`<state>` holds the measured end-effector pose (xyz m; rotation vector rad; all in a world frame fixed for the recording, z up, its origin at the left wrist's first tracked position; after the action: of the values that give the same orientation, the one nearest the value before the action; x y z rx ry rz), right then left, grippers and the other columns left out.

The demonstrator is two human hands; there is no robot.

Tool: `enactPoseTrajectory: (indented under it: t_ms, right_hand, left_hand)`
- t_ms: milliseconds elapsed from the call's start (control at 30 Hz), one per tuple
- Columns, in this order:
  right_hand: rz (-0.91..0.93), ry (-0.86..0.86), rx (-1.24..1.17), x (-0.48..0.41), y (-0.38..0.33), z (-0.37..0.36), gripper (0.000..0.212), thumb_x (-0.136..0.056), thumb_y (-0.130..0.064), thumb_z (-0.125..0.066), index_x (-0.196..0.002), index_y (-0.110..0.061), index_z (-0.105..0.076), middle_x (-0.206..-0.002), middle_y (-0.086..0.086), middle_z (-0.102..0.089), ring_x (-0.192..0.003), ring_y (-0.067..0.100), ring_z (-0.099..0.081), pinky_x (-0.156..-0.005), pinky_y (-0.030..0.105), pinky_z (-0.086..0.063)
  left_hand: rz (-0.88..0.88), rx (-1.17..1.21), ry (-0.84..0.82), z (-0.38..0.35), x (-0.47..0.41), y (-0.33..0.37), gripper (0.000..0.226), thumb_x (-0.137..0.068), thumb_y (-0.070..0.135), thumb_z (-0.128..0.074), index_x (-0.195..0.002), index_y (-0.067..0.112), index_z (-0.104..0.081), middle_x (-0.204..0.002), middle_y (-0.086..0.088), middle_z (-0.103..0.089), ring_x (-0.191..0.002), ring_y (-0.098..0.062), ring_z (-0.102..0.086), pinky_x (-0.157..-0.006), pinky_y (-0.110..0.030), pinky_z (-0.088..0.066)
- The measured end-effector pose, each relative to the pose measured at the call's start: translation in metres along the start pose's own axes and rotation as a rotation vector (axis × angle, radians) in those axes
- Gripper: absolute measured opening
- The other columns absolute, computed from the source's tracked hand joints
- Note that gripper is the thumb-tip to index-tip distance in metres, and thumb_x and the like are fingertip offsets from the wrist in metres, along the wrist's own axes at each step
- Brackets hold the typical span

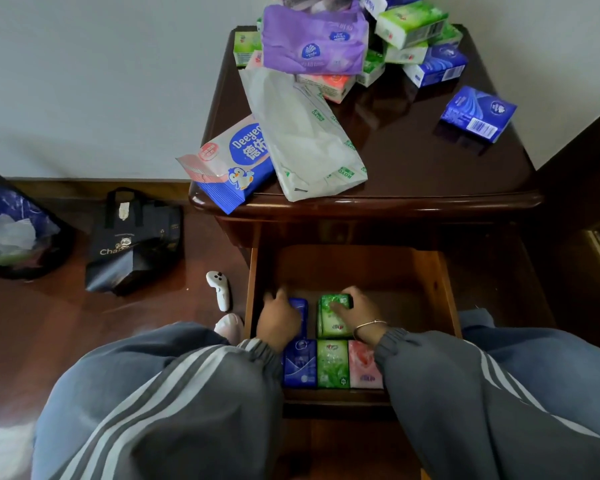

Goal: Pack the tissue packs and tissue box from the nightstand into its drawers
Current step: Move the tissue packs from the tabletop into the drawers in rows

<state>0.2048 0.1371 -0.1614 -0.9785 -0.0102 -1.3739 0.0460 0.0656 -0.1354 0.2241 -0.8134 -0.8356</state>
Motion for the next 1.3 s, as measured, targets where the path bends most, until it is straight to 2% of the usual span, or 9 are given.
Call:
enactPoseTrajectory:
  t_ms: [133, 500, 633, 733, 867, 1033, 1100, 1167, 1300]
  right_hand:
    - [0.011, 0.035, -0.073, 0.002, 0.001, -0.003, 0.037, -0.087, -0.034, -0.062, -0.113, -0.01, -0.054, -0.105, 0.01, -0.065, -0.084, 0.02, -0.058, -0.071, 0.028, -0.042]
    - [0.136, -0.073, -0.005, 0.01, 0.002, -0.007, 0.033, -0.088, -0.038, -0.059, -0.106, -0.013, -0.048, -0.101, 0.011, -0.063, -0.086, 0.025, -0.062, -0.077, 0.041, -0.052]
    - [0.136, -0.095, 0.134, 0.012, 0.007, -0.005, 0.055, -0.087, -0.051, -0.054, -0.132, -0.022, -0.041, -0.13, 0.008, -0.056, -0.115, 0.026, -0.054, -0.097, 0.04, -0.045]
    - [0.116, 0.029, 0.263, 0.018, 0.006, 0.009, 0.066, -0.087, -0.059, -0.047, -0.143, -0.028, -0.031, -0.144, 0.002, -0.043, -0.131, 0.027, -0.039, -0.105, 0.04, -0.033]
    - [0.137, 0.059, 0.265, 0.038, -0.013, 0.036, 0.052, -0.092, -0.055, -0.041, -0.133, -0.023, -0.045, -0.135, 0.005, -0.05, -0.125, 0.026, -0.043, -0.102, 0.037, -0.035]
    - [0.419, -0.065, 0.174, 0.097, -0.059, 0.088, 0.033, -0.092, -0.04, -0.052, -0.115, -0.018, -0.062, -0.117, 0.002, -0.062, -0.111, 0.015, -0.056, -0.095, 0.027, -0.041]
    - [0.569, 0.054, 0.116, 0.122, -0.074, 0.129, 0.022, -0.089, -0.035, -0.059, -0.105, -0.022, -0.066, -0.106, -0.007, -0.067, -0.101, 0.008, -0.06, -0.09, 0.024, -0.045]
    - [0.692, 0.323, 0.057, 0.141, -0.085, 0.18, 0.01, -0.085, -0.024, -0.064, -0.094, -0.022, -0.069, -0.092, -0.013, -0.068, -0.089, 0.007, -0.062, -0.083, 0.023, -0.046]
    - [0.687, 0.878, 0.104, 0.136, -0.097, 0.275, 0.019, -0.081, -0.015, -0.066, -0.1, -0.013, -0.066, -0.096, 0.002, -0.067, -0.091, 0.024, -0.057, -0.083, 0.03, -0.041]
  left_hand:
    - [-0.034, 0.022, -0.1, -0.009, -0.002, 0.0, 0.046, -0.092, 0.005, -0.044, -0.139, 0.006, -0.041, -0.131, -0.025, -0.051, -0.116, -0.039, -0.053, -0.09, -0.031, -0.042]
    - [-0.062, 0.084, -0.033, -0.008, 0.005, -0.009, 0.048, -0.095, 0.018, -0.051, -0.141, 0.013, -0.038, -0.119, -0.018, -0.062, -0.104, -0.033, -0.061, -0.075, -0.028, -0.042]
    - [-0.062, 0.061, -0.052, -0.009, 0.013, -0.008, 0.059, -0.1, 0.024, -0.044, -0.151, 0.016, -0.018, -0.128, -0.021, -0.055, -0.106, -0.033, -0.059, -0.083, -0.033, -0.045]
    - [-0.086, -0.003, 0.002, -0.001, 0.025, 0.0, 0.065, -0.1, 0.027, -0.042, -0.153, 0.016, -0.008, -0.145, -0.019, -0.036, -0.121, -0.036, -0.049, -0.096, -0.039, -0.043]
    - [-0.146, -0.095, 0.058, 0.019, 0.045, 0.028, 0.059, -0.097, 0.025, -0.046, -0.149, 0.01, -0.022, -0.145, -0.016, -0.034, -0.128, -0.035, -0.041, -0.104, -0.041, -0.037]
    - [-0.467, -0.085, -0.033, 0.06, 0.088, 0.078, 0.039, -0.094, 0.021, -0.054, -0.132, 0.012, -0.052, -0.128, -0.008, -0.056, -0.118, -0.019, -0.054, -0.097, -0.019, -0.036]
    - [-0.584, -0.045, -0.032, 0.084, 0.105, 0.096, 0.034, -0.092, 0.02, -0.058, -0.126, 0.016, -0.058, -0.114, 0.001, -0.062, -0.107, -0.01, -0.059, -0.091, -0.014, -0.041]
    - [-0.677, -0.019, -0.007, 0.109, 0.119, 0.115, 0.029, -0.091, 0.017, -0.059, -0.119, 0.02, -0.061, -0.101, 0.009, -0.064, -0.093, 0.001, -0.06, -0.082, -0.006, -0.042]
    - [-0.814, -0.048, 0.145, 0.157, 0.129, 0.157, 0.023, -0.091, 0.015, -0.058, -0.112, 0.023, -0.064, -0.098, 0.009, -0.068, -0.089, 0.002, -0.06, -0.081, -0.012, -0.044]
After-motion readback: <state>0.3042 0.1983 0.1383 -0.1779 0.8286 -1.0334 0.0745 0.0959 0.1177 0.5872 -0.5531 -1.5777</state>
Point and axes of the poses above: each hand's wrist, its own x-axis away from the middle knuckle, its own z-axis out of the back of the hand, y = z × x, the point moved 5 cm from there along -x, towards the middle knuckle
